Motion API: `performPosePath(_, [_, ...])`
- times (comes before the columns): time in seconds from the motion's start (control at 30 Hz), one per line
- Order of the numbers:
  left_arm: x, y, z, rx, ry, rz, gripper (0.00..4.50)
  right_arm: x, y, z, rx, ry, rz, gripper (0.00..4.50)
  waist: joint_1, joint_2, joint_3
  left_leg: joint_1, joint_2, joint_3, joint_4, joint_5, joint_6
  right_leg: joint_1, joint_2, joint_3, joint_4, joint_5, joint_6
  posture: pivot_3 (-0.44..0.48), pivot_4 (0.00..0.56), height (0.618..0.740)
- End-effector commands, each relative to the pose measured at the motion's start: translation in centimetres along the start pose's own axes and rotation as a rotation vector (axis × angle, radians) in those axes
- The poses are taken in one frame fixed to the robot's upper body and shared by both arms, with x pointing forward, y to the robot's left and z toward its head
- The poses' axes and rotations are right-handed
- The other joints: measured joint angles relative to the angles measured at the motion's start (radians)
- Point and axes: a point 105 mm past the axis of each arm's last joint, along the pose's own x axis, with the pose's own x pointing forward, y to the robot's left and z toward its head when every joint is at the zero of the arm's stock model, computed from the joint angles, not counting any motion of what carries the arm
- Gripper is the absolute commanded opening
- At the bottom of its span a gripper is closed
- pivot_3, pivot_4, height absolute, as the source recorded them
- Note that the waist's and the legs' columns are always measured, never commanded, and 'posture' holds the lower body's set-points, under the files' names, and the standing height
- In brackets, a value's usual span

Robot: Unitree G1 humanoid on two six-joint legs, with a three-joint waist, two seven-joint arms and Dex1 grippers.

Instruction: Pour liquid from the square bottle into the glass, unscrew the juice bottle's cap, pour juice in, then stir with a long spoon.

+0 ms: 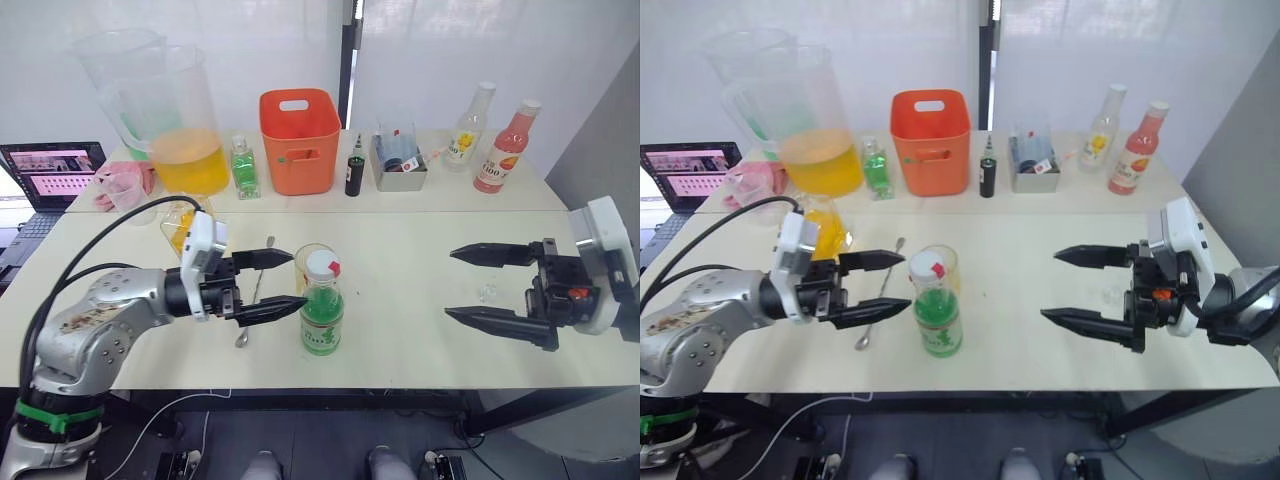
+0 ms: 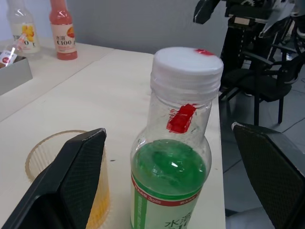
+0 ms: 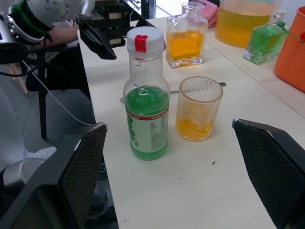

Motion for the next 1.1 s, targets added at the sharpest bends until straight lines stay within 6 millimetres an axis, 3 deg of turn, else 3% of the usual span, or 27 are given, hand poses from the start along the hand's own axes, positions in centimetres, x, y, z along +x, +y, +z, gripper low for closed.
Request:
performPosePath(0.03, [0.7,0.1,0.9,0.052,-0.023,-0.009,4.50,-0.3,0.4,0.8,-0.038,-0.019,-0.034,4.47,0.000,0.000,0.000,0.000,0.000,0.000,0.000,0.000,0.000,0.000,0.000,0.000,0.000,0.000,0.000,0.000,0.150,0.740])
performPosePath(0.6, [3.2,0.0,0.6,0.062,-0.037,-0.084,4.50,-0.2,0.4,1.0,-0.063,-0.034,-0.078,4.47,0.000,0.000,0.000,0.000,0.000,0.000,0.001,0.000,0.000,0.001,0.000,0.000,0.000,0.000,0.000,0.000,0.150,0.740])
performPosePath(0.73, [3.4,-0.1,0.3,0.081,-0.016,-0.103,3.38,-0.2,0.3,1.0,-0.065,-0.030,-0.083,4.50,-0.001,0.000,0.000,0.000,0.000,0.000,0.001,0.000,0.000,0.001,0.000,0.000,0.000,0.000,0.000,0.000,0.150,0.740])
performPosePath(1.1, [3.4,0.1,0.5,0.118,-0.032,-0.088,3.38,0.0,-0.1,1.0,-0.072,-0.035,-0.098,4.50,-0.001,0.000,0.000,0.000,0.000,0.000,0.001,0.000,0.000,0.001,0.000,0.000,0.000,0.000,0.000,0.000,0.150,0.740])
